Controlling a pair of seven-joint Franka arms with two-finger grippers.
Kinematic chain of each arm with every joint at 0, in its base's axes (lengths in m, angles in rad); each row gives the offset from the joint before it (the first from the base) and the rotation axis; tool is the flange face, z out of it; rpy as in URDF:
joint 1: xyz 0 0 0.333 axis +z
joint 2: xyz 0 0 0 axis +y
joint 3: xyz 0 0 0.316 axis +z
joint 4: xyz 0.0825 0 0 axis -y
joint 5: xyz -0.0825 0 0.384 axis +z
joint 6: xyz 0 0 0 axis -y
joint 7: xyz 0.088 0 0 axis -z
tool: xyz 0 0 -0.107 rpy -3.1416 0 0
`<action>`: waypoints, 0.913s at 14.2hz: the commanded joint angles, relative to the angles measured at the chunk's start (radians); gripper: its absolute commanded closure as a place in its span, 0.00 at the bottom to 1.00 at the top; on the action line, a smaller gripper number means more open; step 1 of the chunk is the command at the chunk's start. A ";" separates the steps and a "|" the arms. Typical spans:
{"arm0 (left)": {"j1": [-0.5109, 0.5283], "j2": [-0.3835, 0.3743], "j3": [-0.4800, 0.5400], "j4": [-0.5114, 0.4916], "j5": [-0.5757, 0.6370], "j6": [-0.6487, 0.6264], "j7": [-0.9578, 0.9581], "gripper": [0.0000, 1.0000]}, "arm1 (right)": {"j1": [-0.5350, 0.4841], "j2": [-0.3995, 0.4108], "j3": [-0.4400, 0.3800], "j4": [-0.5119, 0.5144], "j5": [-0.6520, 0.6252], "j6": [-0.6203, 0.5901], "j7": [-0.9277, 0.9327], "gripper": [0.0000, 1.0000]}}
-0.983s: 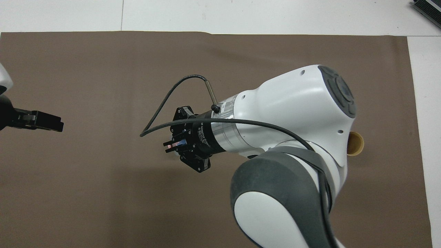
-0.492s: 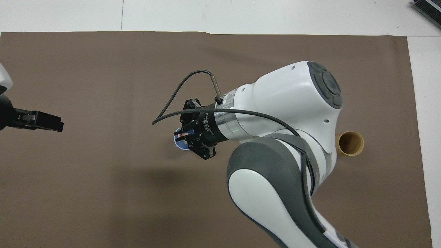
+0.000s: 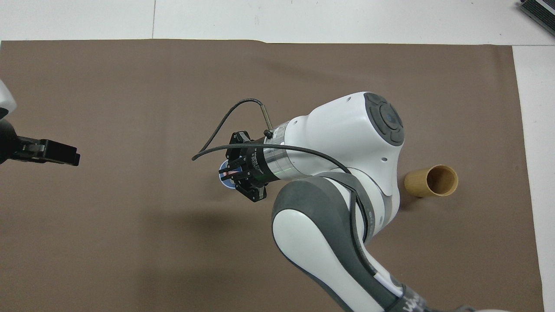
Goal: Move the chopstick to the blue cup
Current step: 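Carry the pink stick over the blue cup with the right gripper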
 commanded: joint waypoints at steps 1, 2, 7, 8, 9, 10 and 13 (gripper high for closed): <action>0.016 -0.008 -0.012 0.006 0.011 -0.012 0.012 0.00 | -0.005 -0.015 0.007 -0.032 -0.012 0.024 -0.045 1.00; 0.016 -0.008 -0.012 0.006 0.011 -0.012 0.012 0.00 | -0.005 -0.015 0.007 -0.032 -0.012 0.026 -0.047 1.00; 0.017 -0.008 -0.012 0.006 0.011 -0.012 0.012 0.00 | -0.007 -0.022 0.007 -0.053 -0.012 0.027 -0.050 1.00; 0.017 -0.008 -0.012 0.006 0.011 -0.012 0.012 0.00 | -0.008 -0.025 0.007 -0.061 -0.012 0.029 -0.052 1.00; 0.017 -0.008 -0.012 0.006 0.011 -0.012 0.012 0.00 | -0.005 -0.025 0.007 -0.066 -0.012 0.034 -0.053 1.00; 0.016 -0.008 -0.012 0.006 0.011 -0.012 0.012 0.00 | -0.008 -0.022 0.007 -0.067 -0.012 0.040 -0.061 1.00; 0.016 -0.007 -0.012 0.006 0.011 -0.012 0.012 0.00 | -0.010 -0.007 0.007 -0.066 -0.013 0.058 -0.070 1.00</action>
